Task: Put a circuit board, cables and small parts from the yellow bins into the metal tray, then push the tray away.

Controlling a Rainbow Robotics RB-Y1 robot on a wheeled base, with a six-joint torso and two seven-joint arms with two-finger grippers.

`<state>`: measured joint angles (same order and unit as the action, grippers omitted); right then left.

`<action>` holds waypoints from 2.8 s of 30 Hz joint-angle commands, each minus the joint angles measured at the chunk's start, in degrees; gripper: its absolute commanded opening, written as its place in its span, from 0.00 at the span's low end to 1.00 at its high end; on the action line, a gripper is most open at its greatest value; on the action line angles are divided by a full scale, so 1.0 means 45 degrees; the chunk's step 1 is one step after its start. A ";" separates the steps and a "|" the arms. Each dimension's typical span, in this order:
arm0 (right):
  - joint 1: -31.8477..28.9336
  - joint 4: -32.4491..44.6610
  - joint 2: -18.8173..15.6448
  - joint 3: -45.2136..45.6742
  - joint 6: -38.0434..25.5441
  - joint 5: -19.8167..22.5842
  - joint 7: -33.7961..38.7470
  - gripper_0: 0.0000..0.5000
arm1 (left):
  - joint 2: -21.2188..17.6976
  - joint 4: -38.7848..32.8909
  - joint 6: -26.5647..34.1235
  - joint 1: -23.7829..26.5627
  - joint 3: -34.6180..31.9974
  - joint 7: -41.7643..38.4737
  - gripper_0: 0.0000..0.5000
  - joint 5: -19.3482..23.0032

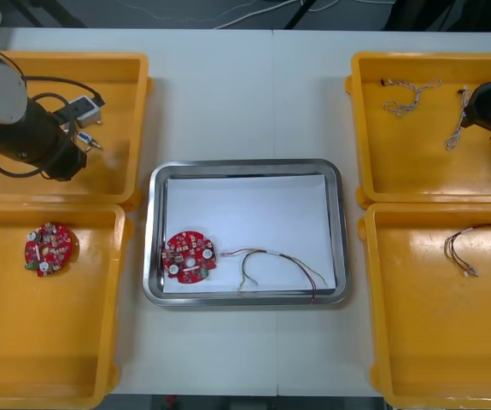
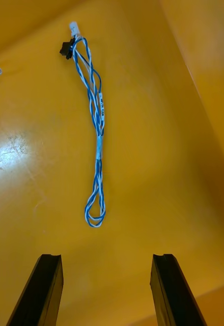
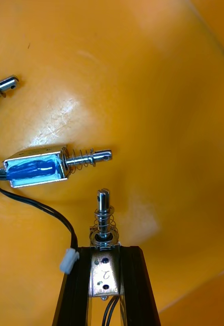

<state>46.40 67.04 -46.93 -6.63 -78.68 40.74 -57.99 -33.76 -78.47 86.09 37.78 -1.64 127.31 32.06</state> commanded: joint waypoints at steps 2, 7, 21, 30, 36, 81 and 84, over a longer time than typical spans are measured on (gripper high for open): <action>0.0587 -0.0503 0.0311 -0.0382 0.1098 -0.0578 -0.0551 1.00 | -0.0740 -0.1292 0.1163 0.0199 -0.0612 -0.0615 0.00 0.0356; 0.0587 -0.1070 0.0467 -0.0538 0.2016 -0.0656 -0.0707 1.00 | -0.0896 -0.1917 0.1983 0.0199 -0.0846 -0.0928 0.00 0.0571; 0.0900 -0.2418 0.1112 -0.0929 0.3715 -0.1339 -0.1098 1.00 | -0.1228 -0.4671 0.5030 0.0199 -0.1042 -0.4424 0.00 0.1079; 0.0880 -0.2828 0.1249 -0.1437 0.4418 -0.1398 -0.1137 1.00 | -0.1228 -0.6273 0.5314 0.0199 -0.0963 -0.6865 0.00 0.1450; 0.0900 -0.2828 0.1327 -0.1456 0.4418 -0.1437 -0.1195 0.95 | -0.1228 -0.7308 0.5314 0.0062 -0.0417 -0.8896 0.00 0.1625; 0.1095 -0.1168 0.0956 -0.0206 -0.1519 -0.0246 -0.1273 0.00 | -0.1150 -0.8851 0.3663 0.0082 0.5619 -1.8408 0.00 0.0473; 0.1056 -0.1168 0.1034 -0.0206 -0.1715 -0.0168 -0.1254 0.00 | -0.1131 -0.8695 0.3292 0.0062 0.5892 -1.8350 0.00 0.0473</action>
<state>49.41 60.32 -41.24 -9.57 -85.54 39.31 -61.13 -37.14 -116.69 102.67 37.74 23.15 45.94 34.81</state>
